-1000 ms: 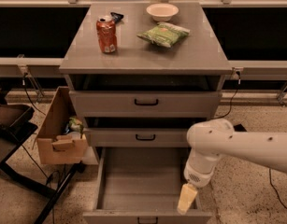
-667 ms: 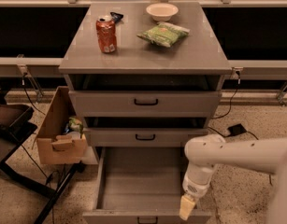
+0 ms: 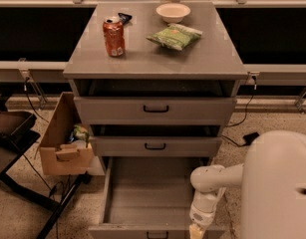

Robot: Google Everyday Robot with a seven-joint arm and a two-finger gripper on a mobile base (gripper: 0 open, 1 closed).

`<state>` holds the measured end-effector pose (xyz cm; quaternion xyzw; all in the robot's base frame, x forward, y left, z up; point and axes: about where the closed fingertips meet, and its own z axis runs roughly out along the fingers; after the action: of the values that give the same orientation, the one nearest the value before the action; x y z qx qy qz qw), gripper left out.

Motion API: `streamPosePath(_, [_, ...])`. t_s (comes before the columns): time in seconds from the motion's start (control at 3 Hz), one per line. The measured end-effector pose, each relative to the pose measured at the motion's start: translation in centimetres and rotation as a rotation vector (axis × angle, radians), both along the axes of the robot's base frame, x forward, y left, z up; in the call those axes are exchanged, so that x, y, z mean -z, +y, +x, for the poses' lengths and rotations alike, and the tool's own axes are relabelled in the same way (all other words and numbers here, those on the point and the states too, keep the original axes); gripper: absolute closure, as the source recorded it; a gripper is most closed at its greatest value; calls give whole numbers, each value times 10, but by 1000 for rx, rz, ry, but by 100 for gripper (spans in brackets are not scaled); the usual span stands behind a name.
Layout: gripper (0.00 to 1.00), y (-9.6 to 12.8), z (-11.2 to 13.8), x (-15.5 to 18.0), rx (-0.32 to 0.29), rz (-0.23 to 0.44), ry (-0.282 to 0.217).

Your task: Close bottom drawer

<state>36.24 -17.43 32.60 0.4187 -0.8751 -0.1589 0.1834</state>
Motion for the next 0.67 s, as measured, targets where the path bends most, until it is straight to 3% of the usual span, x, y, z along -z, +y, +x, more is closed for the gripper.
streamPosePath(0.33, [100, 2, -14, 43, 20, 6, 70])
streamPosePath(0.67, [100, 2, -14, 43, 20, 6, 70])
